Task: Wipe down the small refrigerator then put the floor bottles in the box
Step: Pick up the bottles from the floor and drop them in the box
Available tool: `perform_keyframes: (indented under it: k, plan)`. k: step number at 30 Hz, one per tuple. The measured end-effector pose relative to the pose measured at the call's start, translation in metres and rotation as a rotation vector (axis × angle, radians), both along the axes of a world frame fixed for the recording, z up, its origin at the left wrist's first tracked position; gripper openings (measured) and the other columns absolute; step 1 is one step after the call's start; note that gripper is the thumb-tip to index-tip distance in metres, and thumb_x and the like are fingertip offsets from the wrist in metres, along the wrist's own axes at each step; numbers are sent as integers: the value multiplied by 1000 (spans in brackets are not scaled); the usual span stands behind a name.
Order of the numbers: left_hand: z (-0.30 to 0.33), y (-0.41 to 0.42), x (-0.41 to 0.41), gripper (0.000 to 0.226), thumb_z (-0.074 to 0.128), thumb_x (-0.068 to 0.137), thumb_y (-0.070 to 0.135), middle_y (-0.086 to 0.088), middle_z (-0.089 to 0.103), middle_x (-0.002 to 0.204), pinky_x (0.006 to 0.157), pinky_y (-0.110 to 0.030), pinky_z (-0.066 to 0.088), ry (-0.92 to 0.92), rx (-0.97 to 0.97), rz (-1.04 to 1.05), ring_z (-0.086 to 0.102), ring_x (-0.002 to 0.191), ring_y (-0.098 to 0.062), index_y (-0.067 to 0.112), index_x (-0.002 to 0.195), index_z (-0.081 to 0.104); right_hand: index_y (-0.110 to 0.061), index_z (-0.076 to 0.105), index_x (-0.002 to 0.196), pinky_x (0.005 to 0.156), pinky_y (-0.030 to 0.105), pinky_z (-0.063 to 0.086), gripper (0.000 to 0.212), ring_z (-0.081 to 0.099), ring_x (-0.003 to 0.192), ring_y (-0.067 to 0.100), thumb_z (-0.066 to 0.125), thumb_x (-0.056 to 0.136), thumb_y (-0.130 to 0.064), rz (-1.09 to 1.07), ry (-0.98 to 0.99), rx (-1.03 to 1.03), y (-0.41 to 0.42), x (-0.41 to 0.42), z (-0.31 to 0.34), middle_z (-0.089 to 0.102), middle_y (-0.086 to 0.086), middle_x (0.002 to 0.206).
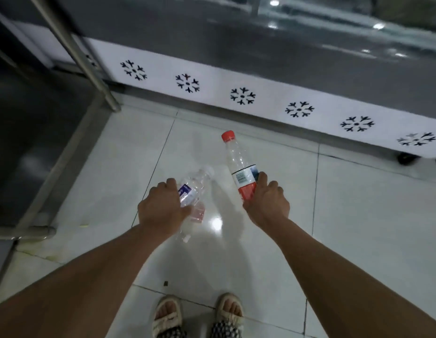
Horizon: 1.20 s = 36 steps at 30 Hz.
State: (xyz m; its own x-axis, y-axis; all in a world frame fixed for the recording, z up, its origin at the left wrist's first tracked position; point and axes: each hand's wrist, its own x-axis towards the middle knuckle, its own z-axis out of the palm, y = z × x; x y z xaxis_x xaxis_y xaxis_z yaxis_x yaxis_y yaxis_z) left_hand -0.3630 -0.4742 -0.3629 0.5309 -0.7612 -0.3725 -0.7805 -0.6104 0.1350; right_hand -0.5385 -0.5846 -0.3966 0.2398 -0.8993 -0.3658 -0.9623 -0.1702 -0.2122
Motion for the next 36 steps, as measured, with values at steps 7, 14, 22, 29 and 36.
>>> perform_keyframes:
  k: [7,14,22,29,36]
  plan:
    - [148,-26,-42,55,61,81,52,-5,54,110,67,-29,37,-19,-72,-106,52,102,-22,14,114,41,-16,28,134,68,32,37,69,50,106,27,66,81,-40,-2,35,-92,-18,-53,172,50,13,115]
    - [258,-37,-80,55,61,81,50,-3,53,114,69,-31,38,-92,-157,-344,51,104,-20,18,121,39,-19,29,135,74,34,43,67,48,110,28,64,82,-38,-119,56,-172,-2,-122,306,49,12,119]
    - [369,-53,-143,56,62,82,46,-4,54,116,74,-33,41,-138,-293,-586,51,110,-23,17,124,40,-21,32,130,75,35,42,63,50,109,28,65,81,-43,-316,48,-332,41,-217,420,51,10,117]
    - [426,-71,-247,48,62,81,44,-2,55,114,72,-32,38,-168,-420,-843,52,106,-21,19,118,44,-22,30,132,75,36,43,63,50,106,28,62,82,-43,-444,93,-419,74,-319,468,51,11,114]
    - [450,-101,-412,56,62,79,52,0,56,114,72,-32,40,-189,-485,-972,55,105,-20,21,122,43,-23,29,134,69,34,37,65,50,106,28,62,80,-37,-562,107,-497,83,-475,495,51,9,114]
